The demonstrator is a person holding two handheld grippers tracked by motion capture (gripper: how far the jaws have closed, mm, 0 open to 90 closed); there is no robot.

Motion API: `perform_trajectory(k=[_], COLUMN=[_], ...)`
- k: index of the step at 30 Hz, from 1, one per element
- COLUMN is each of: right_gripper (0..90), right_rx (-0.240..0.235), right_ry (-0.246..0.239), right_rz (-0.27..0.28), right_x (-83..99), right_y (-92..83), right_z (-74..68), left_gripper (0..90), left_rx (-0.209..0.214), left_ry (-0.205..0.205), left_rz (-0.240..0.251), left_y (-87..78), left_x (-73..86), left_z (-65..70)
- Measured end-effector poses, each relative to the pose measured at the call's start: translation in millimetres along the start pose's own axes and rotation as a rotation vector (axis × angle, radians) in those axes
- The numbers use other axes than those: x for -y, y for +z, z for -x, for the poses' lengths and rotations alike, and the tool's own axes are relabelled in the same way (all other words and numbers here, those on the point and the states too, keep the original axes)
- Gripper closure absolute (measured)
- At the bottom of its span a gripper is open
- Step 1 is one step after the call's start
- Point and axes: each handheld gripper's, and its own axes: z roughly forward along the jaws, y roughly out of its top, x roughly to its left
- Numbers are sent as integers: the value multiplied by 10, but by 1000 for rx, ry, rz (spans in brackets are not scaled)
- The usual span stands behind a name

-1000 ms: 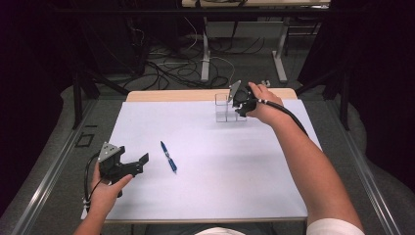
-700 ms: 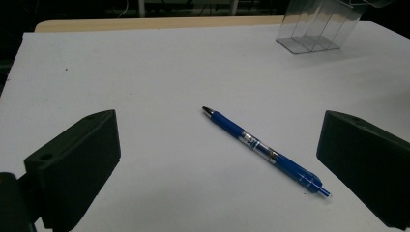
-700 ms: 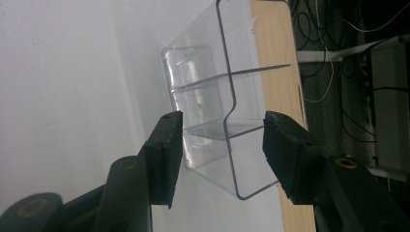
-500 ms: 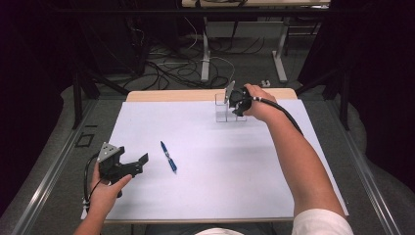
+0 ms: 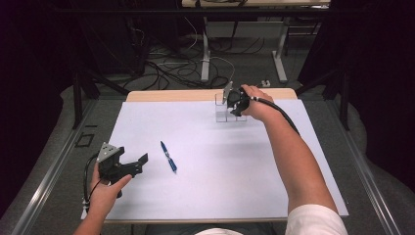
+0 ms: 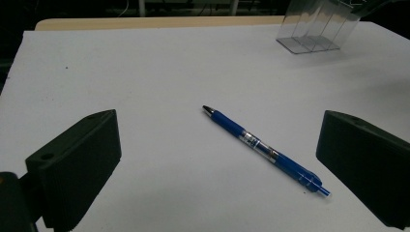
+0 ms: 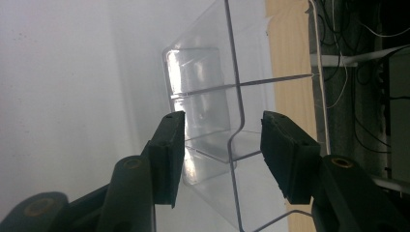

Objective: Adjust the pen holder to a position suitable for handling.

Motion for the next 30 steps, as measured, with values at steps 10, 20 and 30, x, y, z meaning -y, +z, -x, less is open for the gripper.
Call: perform_trajectory(k=[10, 20, 30], right_gripper=[556, 672, 866], right_rx=[-46, -66, -60], right_ry=[-8, 0, -46], right_rz=[-19, -25, -20], right_x=[-29, -36, -65], right_y=[48, 9, -1], right_z=[-31, -35, -89], left_gripper=[24, 28, 31], left_rx=[-1, 0, 3], left_ry=[-4, -2, -4], left_rz=[0, -1, -3], left_y=[-2, 0, 11], left_x=[1, 1, 2], left_z=[0, 6, 18])
